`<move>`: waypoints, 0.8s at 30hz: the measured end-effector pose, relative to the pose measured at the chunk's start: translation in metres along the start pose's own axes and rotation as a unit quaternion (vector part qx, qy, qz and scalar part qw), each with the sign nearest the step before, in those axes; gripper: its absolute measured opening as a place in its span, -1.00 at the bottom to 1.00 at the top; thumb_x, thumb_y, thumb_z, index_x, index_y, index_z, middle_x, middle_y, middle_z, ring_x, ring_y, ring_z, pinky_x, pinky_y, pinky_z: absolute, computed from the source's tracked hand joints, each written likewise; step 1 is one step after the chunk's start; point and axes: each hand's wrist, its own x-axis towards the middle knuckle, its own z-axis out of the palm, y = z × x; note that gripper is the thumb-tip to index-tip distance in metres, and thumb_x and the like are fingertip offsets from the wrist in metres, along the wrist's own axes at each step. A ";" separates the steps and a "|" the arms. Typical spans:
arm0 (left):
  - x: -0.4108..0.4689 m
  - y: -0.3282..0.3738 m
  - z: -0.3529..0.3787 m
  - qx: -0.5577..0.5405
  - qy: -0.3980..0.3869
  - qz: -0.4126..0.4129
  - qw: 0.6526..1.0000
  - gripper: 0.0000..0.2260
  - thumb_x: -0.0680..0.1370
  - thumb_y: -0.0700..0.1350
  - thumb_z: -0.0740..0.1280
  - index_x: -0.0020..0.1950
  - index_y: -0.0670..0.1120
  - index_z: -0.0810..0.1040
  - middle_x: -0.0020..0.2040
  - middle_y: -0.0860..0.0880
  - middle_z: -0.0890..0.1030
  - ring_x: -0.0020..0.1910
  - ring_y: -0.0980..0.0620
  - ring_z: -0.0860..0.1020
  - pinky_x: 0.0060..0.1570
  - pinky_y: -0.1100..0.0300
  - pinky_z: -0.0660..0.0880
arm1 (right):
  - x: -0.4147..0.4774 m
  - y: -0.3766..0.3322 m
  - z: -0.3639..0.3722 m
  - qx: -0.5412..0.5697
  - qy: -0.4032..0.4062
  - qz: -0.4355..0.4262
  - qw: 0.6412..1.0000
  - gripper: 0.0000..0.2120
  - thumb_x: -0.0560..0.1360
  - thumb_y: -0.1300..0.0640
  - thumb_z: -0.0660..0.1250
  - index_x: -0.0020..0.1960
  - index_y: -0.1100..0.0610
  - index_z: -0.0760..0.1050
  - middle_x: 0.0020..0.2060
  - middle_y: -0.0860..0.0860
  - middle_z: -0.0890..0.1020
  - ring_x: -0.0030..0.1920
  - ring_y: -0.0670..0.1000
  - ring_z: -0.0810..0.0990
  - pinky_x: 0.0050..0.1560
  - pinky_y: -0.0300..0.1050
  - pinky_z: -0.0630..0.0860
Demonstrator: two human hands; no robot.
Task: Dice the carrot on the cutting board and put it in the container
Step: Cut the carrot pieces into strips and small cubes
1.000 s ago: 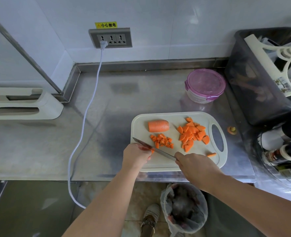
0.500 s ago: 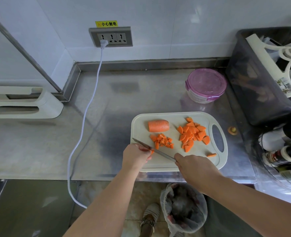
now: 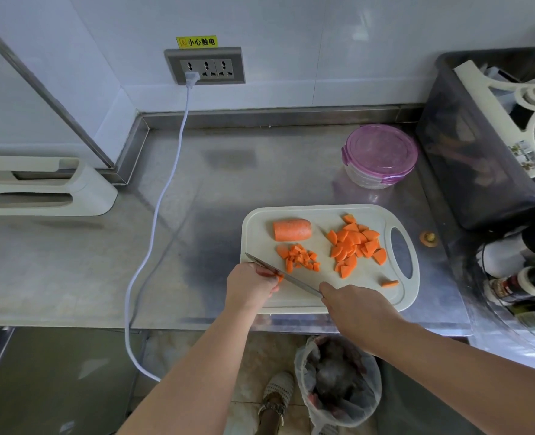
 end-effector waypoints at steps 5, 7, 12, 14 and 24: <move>-0.002 0.003 -0.001 0.013 0.000 0.012 1.000 -0.78 0.48 -0.27 0.41 -0.34 -0.07 0.56 -0.31 -0.06 0.62 -0.23 0.00 0.62 -0.03 0.12 0.59 | 0.004 0.001 0.003 0.012 -0.008 0.003 1.000 -0.67 0.56 0.31 0.16 0.29 0.09 0.26 -0.34 -0.03 0.36 -0.40 -0.07 0.36 -0.45 -0.19 0.30; -0.001 0.003 -0.001 -0.003 -0.003 0.004 1.000 -0.78 0.48 -0.28 0.42 -0.34 -0.07 0.55 -0.34 -0.04 0.61 -0.27 0.04 0.61 -0.06 0.14 0.59 | 0.003 0.001 0.003 0.016 -0.011 0.004 1.000 -0.68 0.56 0.30 0.17 0.28 0.09 0.26 -0.33 -0.04 0.36 -0.38 -0.06 0.38 -0.40 -0.18 0.38; -0.001 0.002 -0.002 -0.010 -0.009 0.001 1.000 -0.80 0.48 -0.29 0.42 -0.31 -0.08 0.56 -0.34 -0.06 0.61 -0.25 0.02 0.62 -0.08 0.18 0.60 | -0.005 0.002 0.004 0.055 -0.003 0.008 0.998 -0.77 0.62 0.20 0.14 0.26 0.04 0.29 -0.14 -0.01 0.50 -0.18 0.01 0.50 -0.20 -0.16 0.48; -0.001 0.003 -0.002 -0.025 -0.014 -0.006 1.000 -0.81 0.48 -0.29 0.42 -0.30 -0.10 0.56 -0.33 -0.06 0.61 -0.24 0.02 0.61 -0.08 0.17 0.59 | -0.008 0.002 0.003 0.062 0.005 0.010 0.998 -0.77 0.63 0.18 0.13 0.27 0.02 0.29 -0.04 0.02 0.57 -0.11 0.03 0.56 -0.11 -0.12 0.55; 0.006 0.002 -0.012 0.103 0.033 0.058 0.992 -0.92 0.50 -0.20 0.36 -0.19 -0.11 0.59 -0.26 -0.01 0.66 -0.23 0.04 0.62 -0.16 0.18 0.56 | -0.013 0.013 -0.010 0.102 0.099 0.015 0.990 -0.79 0.67 0.02 0.00 0.19 0.06 0.34 -0.29 -0.01 0.50 -0.33 0.06 0.50 -0.27 -0.08 0.48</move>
